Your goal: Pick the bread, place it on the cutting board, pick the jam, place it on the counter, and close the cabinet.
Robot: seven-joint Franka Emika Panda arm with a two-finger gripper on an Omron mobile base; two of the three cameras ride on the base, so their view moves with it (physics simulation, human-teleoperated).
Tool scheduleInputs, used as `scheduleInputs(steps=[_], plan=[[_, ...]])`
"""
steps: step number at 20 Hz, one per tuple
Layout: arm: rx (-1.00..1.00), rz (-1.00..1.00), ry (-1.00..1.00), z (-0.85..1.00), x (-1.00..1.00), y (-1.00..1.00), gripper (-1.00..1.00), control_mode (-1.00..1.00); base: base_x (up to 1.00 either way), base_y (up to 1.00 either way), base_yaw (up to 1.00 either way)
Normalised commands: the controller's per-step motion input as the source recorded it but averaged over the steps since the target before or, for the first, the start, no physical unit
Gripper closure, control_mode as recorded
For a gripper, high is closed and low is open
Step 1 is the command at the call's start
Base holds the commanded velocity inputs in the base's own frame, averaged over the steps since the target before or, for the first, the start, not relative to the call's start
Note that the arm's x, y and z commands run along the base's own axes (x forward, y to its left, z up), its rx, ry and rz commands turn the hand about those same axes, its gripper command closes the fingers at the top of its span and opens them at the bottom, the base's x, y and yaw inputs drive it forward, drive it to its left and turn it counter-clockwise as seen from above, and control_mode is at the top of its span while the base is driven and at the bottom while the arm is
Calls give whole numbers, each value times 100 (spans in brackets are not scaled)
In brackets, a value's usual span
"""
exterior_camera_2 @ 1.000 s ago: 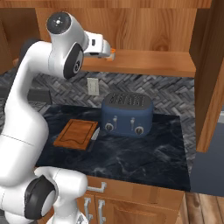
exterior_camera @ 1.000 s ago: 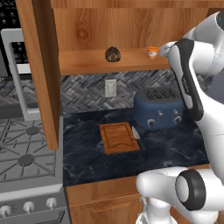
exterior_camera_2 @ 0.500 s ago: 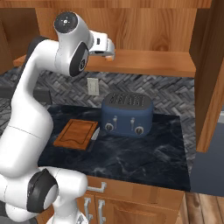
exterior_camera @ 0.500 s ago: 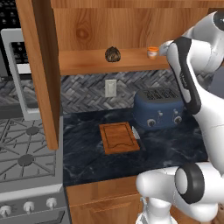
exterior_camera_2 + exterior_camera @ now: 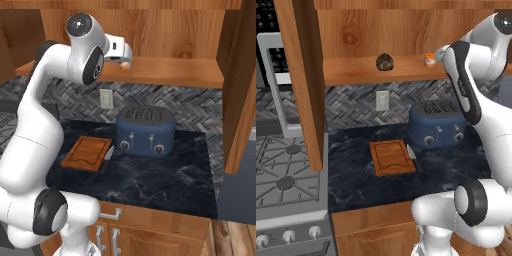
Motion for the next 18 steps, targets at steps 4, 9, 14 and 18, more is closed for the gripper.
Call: scheduleInputs(steps=[4,9,14,18], plan=[[0,0,0,-1,21,0,-100,-100,0,0,0],[0,0,0,-9,18,0,-100,-100,0,0,0],[0,0,0,-13,16,0,-100,-100,0,0,0],[0,0,0,-9,19,-1,-100,-100,0,0,0]])
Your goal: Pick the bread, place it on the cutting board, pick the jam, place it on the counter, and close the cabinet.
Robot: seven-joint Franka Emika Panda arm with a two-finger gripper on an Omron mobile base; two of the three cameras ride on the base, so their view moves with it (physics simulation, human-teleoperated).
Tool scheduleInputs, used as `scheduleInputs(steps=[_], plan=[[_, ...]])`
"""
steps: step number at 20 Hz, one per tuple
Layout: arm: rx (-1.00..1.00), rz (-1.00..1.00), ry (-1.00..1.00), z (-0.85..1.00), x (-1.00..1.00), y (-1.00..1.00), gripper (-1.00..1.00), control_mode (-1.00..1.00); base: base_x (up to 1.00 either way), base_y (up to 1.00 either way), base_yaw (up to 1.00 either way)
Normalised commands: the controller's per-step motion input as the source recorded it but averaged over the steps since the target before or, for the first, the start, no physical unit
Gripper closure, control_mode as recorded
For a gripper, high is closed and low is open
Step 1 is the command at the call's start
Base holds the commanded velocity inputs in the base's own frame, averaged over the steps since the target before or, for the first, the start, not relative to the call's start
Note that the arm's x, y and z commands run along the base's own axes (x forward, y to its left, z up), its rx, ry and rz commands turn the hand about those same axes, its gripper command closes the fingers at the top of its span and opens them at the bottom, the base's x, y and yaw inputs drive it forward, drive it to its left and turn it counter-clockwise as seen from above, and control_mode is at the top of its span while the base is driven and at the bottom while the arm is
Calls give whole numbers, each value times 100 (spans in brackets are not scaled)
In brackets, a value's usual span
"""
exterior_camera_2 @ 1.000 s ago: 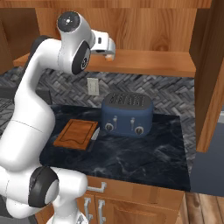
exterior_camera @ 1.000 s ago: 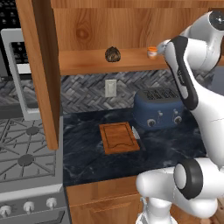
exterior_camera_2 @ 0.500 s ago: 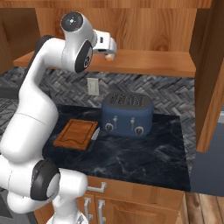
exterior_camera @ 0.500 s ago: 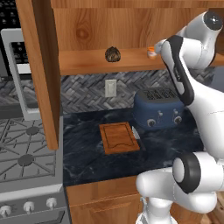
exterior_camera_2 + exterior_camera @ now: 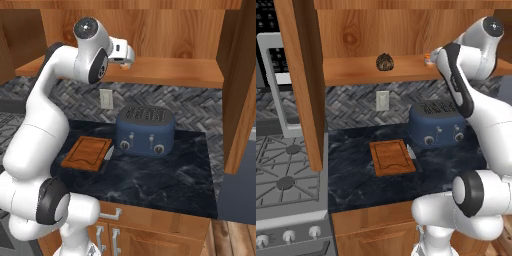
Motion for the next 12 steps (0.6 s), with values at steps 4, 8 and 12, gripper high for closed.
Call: scheduleInputs(steps=[4,8,12], plan=[[0,0,0,-5,26,0,-100,-100,0,0,0],[0,0,0,-1,33,0,-100,-100,0,0,0],[0,0,0,-5,32,0,-100,-100,0,0,0]])
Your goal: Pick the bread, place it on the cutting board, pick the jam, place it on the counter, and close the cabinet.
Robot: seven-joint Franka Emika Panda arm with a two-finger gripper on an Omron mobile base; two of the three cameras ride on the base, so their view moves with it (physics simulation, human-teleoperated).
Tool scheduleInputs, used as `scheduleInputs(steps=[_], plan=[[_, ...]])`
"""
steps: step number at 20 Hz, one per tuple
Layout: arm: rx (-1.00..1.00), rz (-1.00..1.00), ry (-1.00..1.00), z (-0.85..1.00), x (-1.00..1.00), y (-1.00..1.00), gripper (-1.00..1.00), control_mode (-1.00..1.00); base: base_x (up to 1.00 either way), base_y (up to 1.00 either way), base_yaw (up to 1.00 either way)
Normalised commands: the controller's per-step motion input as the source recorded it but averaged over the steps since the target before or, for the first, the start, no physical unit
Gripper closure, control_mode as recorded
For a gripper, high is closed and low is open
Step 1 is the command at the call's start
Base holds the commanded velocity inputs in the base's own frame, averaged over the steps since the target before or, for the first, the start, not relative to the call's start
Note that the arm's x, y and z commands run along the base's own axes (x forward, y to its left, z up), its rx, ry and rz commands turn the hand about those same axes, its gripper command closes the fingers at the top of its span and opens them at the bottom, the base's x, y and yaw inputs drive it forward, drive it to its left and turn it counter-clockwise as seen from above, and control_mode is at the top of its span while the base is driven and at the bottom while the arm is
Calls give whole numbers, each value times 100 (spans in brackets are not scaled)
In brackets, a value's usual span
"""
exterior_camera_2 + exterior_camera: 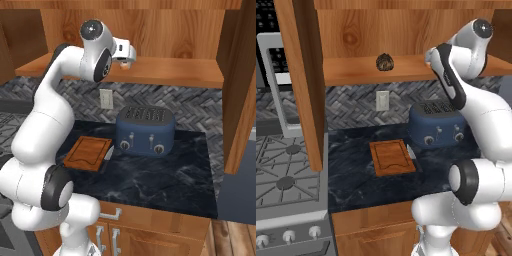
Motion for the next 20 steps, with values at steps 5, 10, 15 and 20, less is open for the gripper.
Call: scheduleInputs(steps=[5,10,15,20], plan=[[0,0,0,-7,30,-3,-100,-100,0,0,0],[0,0,-1,-8,25,-9,-100,-100,0,0,0],[0,0,-1,-11,22,-5,-100,-100,0,0,0],[0,0,0,-7,24,0,-100,-100,0,0,0]])
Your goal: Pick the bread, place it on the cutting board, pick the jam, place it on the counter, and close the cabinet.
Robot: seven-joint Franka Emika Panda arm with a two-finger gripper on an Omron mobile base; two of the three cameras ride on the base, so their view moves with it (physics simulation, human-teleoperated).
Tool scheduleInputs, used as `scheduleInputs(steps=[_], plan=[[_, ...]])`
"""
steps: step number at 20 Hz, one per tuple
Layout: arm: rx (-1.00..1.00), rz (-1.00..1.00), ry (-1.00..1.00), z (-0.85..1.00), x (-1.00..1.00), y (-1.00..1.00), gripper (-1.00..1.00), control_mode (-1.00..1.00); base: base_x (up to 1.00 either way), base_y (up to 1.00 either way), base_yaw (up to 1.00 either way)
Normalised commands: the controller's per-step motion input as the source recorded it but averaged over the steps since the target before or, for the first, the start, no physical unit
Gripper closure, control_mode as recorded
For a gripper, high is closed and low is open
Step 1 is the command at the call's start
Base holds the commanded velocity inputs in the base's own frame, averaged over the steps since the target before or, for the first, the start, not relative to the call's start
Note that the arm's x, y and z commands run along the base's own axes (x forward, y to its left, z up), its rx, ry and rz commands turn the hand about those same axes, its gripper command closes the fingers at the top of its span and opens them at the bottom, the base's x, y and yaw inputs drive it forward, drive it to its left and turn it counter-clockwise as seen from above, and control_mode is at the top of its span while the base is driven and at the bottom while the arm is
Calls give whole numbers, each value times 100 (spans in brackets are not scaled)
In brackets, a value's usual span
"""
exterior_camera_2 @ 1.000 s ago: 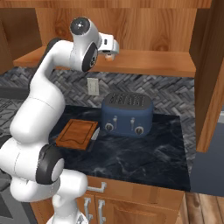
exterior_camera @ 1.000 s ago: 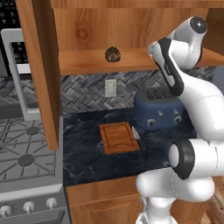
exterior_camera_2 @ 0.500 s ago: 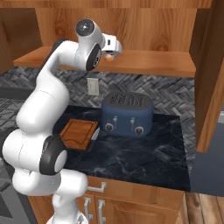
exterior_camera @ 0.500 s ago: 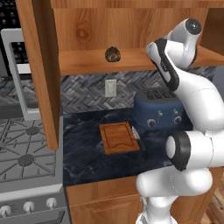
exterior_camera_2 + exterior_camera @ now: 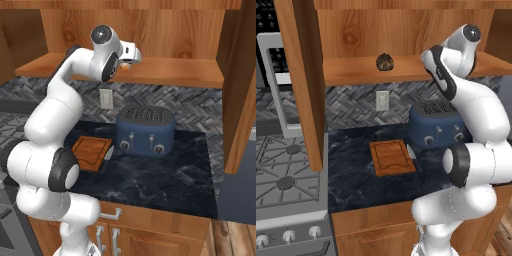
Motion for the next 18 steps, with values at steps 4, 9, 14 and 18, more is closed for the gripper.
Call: scheduleInputs(steps=[4,9,14,18], plan=[[0,0,0,-2,25,0,-100,-100,0,0,0],[0,0,0,0,28,0,-100,-100,0,0,0],[0,0,0,0,24,0,-100,-100,0,0,0],[0,0,0,-1,16,0,-100,-100,0,0,0]])
